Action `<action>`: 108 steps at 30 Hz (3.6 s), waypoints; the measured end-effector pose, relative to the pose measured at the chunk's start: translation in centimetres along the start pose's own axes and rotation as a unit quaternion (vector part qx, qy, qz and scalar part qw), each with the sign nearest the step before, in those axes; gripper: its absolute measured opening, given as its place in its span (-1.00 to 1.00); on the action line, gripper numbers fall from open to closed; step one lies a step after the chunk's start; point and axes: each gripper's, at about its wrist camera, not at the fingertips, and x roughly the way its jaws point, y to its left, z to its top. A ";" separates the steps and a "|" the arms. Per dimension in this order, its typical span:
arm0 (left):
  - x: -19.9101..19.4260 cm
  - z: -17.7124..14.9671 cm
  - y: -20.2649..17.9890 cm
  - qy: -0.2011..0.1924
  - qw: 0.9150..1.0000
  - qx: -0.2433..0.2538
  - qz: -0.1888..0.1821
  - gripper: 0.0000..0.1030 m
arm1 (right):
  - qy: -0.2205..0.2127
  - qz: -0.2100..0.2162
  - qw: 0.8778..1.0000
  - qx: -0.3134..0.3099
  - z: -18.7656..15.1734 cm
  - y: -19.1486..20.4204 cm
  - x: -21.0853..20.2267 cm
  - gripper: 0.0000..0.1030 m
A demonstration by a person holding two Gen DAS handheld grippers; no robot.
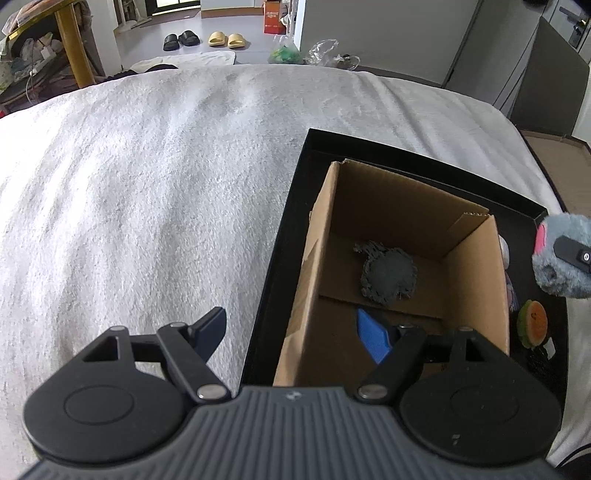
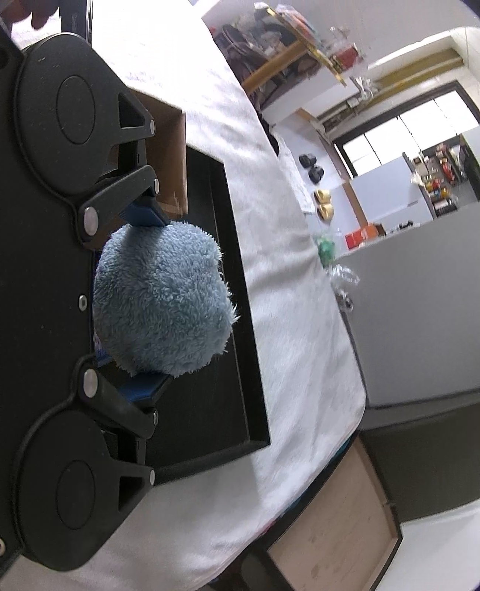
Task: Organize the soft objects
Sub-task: 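Carry the fuzzy plush ball with the right tool over the box, then open the right tool to release the plush ball into the box, then reach the right tool to the burger plush and grasp it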
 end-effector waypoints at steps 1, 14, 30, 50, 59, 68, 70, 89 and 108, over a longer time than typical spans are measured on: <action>-0.1 -0.1 0.1 -0.001 1.000 -0.001 -0.002 0.48 | 0.000 0.004 1.000 -0.002 0.0 0.4 -0.1 0.47; -0.9 -0.6 1.0 -0.011 0.999 -0.008 -0.035 0.40 | 0.007 0.046 0.998 -0.034 0.3 5.6 -1.5 0.47; -0.1 -1.7 2.7 0.000 0.997 -0.023 -0.079 -0.12 | 0.049 0.093 0.994 -0.028 -0.5 10.4 -0.1 0.47; 1.1 -2.3 4.3 0.020 0.991 -0.060 -0.117 -0.64 | 0.151 0.095 0.984 0.006 -3.1 13.1 5.2 0.53; 1.2 -2.2 4.3 0.023 0.990 -0.067 -0.120 -0.64 | 0.157 0.082 0.984 -0.013 -3.6 14.1 5.3 0.69; 1.2 -2.1 4.3 0.031 0.991 -0.069 -0.111 -0.57 | 0.145 0.091 0.985 -0.010 -3.0 13.7 4.0 0.67; 1.1 -2.1 4.1 0.032 0.992 -0.065 -0.104 -0.54 | 0.137 0.094 0.986 -0.011 -2.6 13.4 3.3 0.67; -0.4 -1.8 2.1 0.023 0.997 -0.047 -0.057 0.34 | 0.065 0.073 0.995 0.001 -1.2 7.2 -0.9 0.67; -0.3 -1.5 -0.9 0.018 1.000 -0.021 -0.013 0.42 | 0.063 0.000 0.997 0.043 -2.9 -2.6 -0.2 0.66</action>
